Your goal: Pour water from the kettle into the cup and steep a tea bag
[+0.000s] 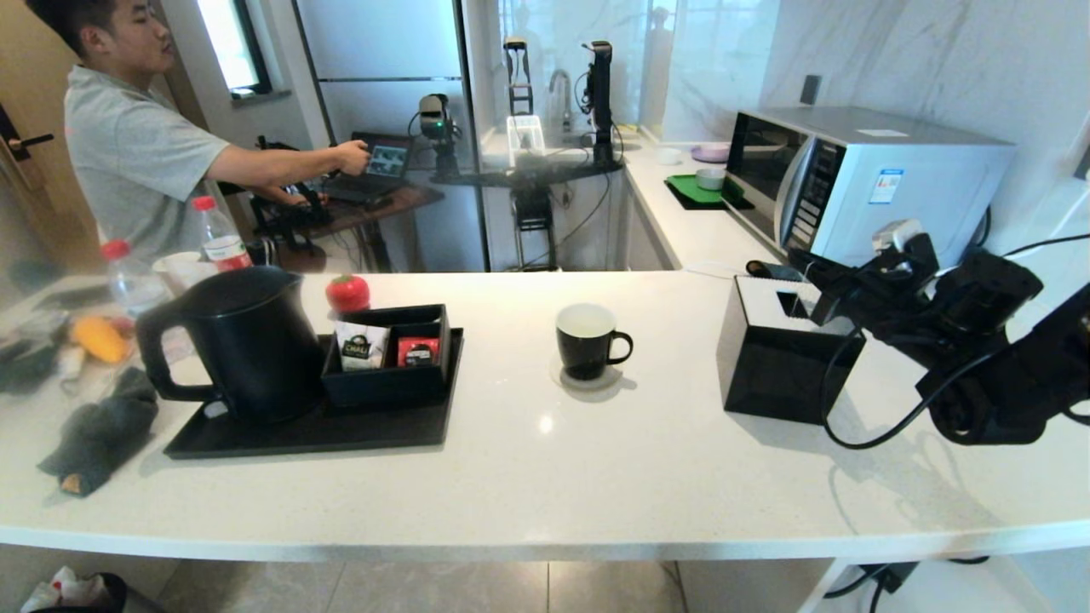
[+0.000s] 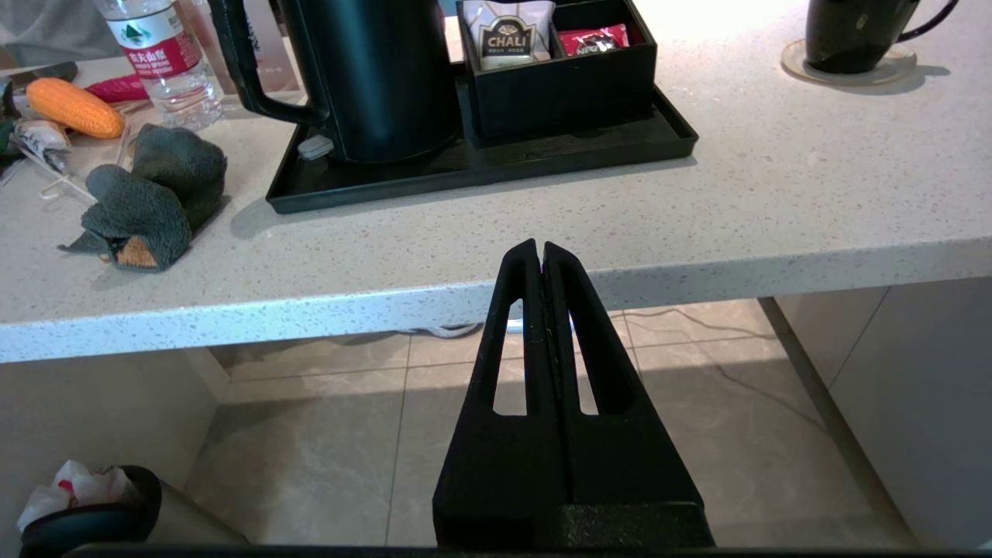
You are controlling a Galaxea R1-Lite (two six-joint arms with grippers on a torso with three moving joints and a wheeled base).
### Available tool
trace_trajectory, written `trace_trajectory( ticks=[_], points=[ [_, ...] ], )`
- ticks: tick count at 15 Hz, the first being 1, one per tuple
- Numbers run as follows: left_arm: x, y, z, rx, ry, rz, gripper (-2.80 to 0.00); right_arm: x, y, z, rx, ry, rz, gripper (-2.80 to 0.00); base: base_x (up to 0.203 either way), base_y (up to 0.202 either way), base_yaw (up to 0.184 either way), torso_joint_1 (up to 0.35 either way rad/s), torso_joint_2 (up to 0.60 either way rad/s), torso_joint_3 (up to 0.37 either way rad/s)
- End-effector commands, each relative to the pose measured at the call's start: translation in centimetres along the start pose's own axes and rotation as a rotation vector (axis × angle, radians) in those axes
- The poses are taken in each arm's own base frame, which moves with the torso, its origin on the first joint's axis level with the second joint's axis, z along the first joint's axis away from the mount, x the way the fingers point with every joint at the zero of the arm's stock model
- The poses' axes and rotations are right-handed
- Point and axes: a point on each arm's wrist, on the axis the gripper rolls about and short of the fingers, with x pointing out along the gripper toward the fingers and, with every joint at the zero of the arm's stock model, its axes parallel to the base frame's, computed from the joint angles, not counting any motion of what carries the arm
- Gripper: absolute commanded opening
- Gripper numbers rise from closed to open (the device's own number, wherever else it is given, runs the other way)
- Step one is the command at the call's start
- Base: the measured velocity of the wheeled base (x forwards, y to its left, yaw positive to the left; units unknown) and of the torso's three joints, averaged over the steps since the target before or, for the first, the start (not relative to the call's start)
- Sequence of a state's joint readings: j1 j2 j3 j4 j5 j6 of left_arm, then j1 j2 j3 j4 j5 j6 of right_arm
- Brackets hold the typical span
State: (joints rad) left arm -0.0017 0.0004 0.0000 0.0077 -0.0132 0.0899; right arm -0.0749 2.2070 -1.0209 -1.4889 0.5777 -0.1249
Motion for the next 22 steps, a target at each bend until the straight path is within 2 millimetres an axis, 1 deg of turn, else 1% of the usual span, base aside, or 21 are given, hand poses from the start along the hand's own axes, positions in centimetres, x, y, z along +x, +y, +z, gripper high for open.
trace_trajectory(
  ticks=[1, 3, 4, 6, 12, 15, 17, 22],
  points=[
    [0.0, 0.0, 0.0, 0.001, 0.000, 0.000, -2.80, 0.0, 0.0, 0.2, -0.006, -0.008, 0.002, -2.80, 0.000, 0.000, 0.000, 0.000, 0.00, 0.000],
    [0.0, 0.0, 0.0, 0.001, 0.000, 0.000, -2.80, -0.1, 0.0, 0.1, -0.005, -0.006, 0.003, -2.80, 0.000, 0.000, 0.000, 0.000, 0.00, 0.000],
    [0.0, 0.0, 0.0, 0.001, 0.000, 0.000, -2.80, 0.0, -0.1, 0.1, -0.005, -0.007, 0.004, 0.00, 0.000, 0.000, 0.000, 0.000, 0.00, 0.000],
    [0.0, 0.0, 0.0, 0.001, 0.000, 0.000, -2.80, 0.0, -0.2, 0.2, -0.012, -0.012, 0.000, 0.00, 0.000, 0.000, 0.000, 0.000, 0.00, 0.000],
    [0.0, 0.0, 0.0, 0.001, 0.000, 0.000, -2.80, -1.5, -2.5, 0.2, -0.124, 0.029, -0.057, 0.00, 0.000, 0.000, 0.000, 0.000, 0.00, 0.000],
    [0.0, 0.0, 0.0, 0.001, 0.000, 0.000, -2.80, -1.9, -3.1, 0.2, -0.169, 0.041, -0.073, 0.00, 0.000, 0.000, 0.000, 0.000, 0.00, 0.000],
    [0.0, 0.0, 0.0, 0.001, 0.000, 0.000, -2.80, -1.9, -4.0, 0.6, -0.188, 0.030, -0.091, 0.00, 0.000, 0.000, 0.000, 0.000, 0.00, 0.000],
    [0.0, 0.0, 0.0, 0.001, 0.000, 0.000, -2.80, -3.1, -6.9, 0.8, -0.243, 0.050, -0.157, 0.00, 0.000, 0.000, 0.000, 0.000, 0.00, 0.000]
  ],
)
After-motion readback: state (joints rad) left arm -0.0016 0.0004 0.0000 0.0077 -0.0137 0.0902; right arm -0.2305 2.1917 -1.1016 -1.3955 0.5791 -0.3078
